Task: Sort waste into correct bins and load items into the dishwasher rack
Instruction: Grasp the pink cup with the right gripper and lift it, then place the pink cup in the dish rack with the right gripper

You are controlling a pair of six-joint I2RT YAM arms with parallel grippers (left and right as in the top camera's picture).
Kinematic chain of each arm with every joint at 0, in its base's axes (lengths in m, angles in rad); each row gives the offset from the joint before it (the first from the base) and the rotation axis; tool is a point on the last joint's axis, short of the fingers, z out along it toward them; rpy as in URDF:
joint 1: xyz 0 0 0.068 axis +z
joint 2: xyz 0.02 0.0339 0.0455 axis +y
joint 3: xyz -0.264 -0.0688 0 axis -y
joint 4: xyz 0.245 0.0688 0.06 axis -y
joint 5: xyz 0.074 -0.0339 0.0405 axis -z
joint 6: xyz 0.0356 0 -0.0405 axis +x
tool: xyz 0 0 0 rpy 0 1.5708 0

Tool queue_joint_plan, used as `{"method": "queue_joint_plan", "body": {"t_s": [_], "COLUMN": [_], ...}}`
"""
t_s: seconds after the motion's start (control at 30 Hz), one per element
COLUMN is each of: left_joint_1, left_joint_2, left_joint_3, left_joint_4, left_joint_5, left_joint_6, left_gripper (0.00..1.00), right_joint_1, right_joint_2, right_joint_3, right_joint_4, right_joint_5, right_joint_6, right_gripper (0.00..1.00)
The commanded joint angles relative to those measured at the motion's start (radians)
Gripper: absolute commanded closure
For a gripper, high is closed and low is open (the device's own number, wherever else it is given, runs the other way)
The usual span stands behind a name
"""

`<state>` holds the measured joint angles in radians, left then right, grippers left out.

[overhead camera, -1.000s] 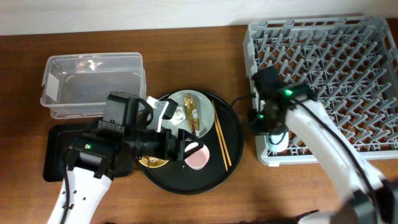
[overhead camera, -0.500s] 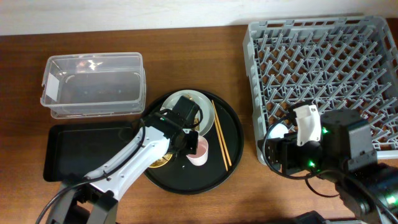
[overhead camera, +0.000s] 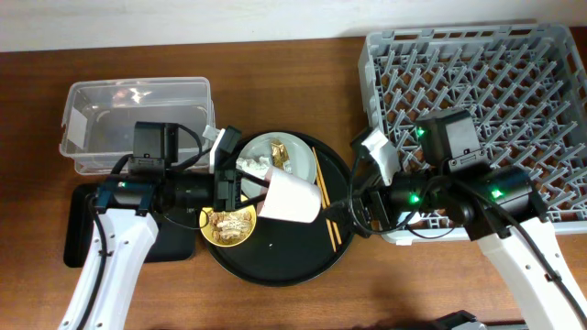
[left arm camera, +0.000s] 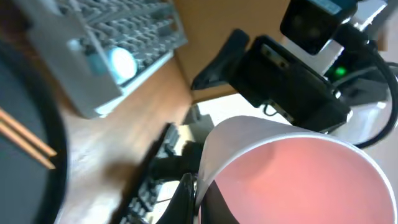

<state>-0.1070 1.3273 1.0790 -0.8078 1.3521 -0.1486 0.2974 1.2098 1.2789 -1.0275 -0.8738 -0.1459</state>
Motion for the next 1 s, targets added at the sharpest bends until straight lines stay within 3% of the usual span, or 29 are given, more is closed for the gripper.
{"method": "queue_joint_plan", "body": {"t_s": [0.0, 0.1, 0.13, 0.23, 0.27, 0.3, 0.43, 0.5, 0.57, 0.63, 0.67, 0.7, 0.73, 0.77, 0.8, 0.83, 0.9, 0.97], "left_joint_1": [0.004, -0.005, -0.023, -0.047, -0.047, -0.047, -0.047, -0.047, -0.047, -0.047, -0.047, -0.047, -0.047, -0.047, -0.047, -0.047, -0.047, -0.047], "left_joint_2": [-0.013, -0.013, -0.013, -0.013, -0.013, -0.013, -0.013, -0.013, -0.013, -0.013, -0.013, -0.013, -0.013, -0.013, -0.013, -0.013, -0.013, -0.013], "left_joint_3": [0.014, 0.014, 0.014, 0.014, 0.014, 0.014, 0.014, 0.014, 0.014, 0.014, 0.014, 0.014, 0.014, 0.014, 0.014, 0.014, 0.014, 0.014], "left_joint_4": [0.000, 0.000, 0.000, 0.000, 0.003, 0.033, 0.071, 0.075, 0.075, 0.074, 0.074, 0.074, 0.074, 0.070, 0.063, 0.038, -0.008, -0.043], "left_joint_5": [0.111, 0.111, 0.111, 0.110, 0.111, 0.111, 0.111, 0.111, 0.111, 0.111, 0.111, 0.111, 0.089, 0.026, -0.035, -0.155, -0.306, -0.384], "left_joint_6": [0.031, 0.031, 0.031, 0.031, 0.031, 0.030, 0.022, 0.022, 0.022, 0.022, 0.022, 0.022, 0.023, 0.023, 0.023, 0.023, 0.023, 0.023], "left_gripper": [1.00, 1.00, 1.00, 1.00, 1.00, 1.00, 1.00, 1.00, 1.00, 1.00, 0.99, 0.82, 0.43, 0.25, 0.14, 0.05, 0.03, 0.04], "right_joint_1": [0.062, 0.131, 0.137, 0.137, 0.137, 0.137, 0.146, 0.171, 0.190, 0.186, 0.179, 0.165, 0.139, 0.090, 0.040, -0.044, -0.210, -0.401], "right_joint_2": [-0.007, -0.003, 0.000, 0.010, 0.010, 0.010, 0.010, 0.010, 0.010, 0.009, 0.006, -0.002, -0.015, -0.038, -0.058, -0.089, -0.129, -0.134], "right_joint_3": [0.004, 0.004, 0.004, 0.004, 0.004, 0.004, 0.004, 0.004, 0.004, 0.004, 0.004, 0.004, 0.005, 0.005, 0.005, 0.005, 0.005, 0.005], "right_joint_4": [0.080, 0.180, 0.197, 0.189, 0.177, 0.137, 0.103, 0.114, 0.127, 0.126, 0.123, 0.117, 0.102, 0.076, 0.043, -0.018, -0.120, -0.217], "right_joint_5": [-0.225, -0.192, -0.164, -0.135, -0.135, -0.113, -0.083, -0.082, -0.081, -0.078, -0.071, -0.056, -0.047, -0.019, 0.005, 0.036, 0.144, 0.459], "right_joint_6": [-0.033, 0.011, 0.040, 0.058, 0.058, 0.057, 0.057, 0.049, 0.049, 0.050, 0.050, 0.050, 0.050, 0.078, 0.088, 0.088, 0.089, 0.211], "right_gripper": [0.04, 0.05, 0.10, 0.47, 0.48, 0.30, 0.17, 0.26, 0.46, 0.55, 0.56, 0.56, 0.57, 0.57, 0.58, 0.57, 0.57, 0.57]}}
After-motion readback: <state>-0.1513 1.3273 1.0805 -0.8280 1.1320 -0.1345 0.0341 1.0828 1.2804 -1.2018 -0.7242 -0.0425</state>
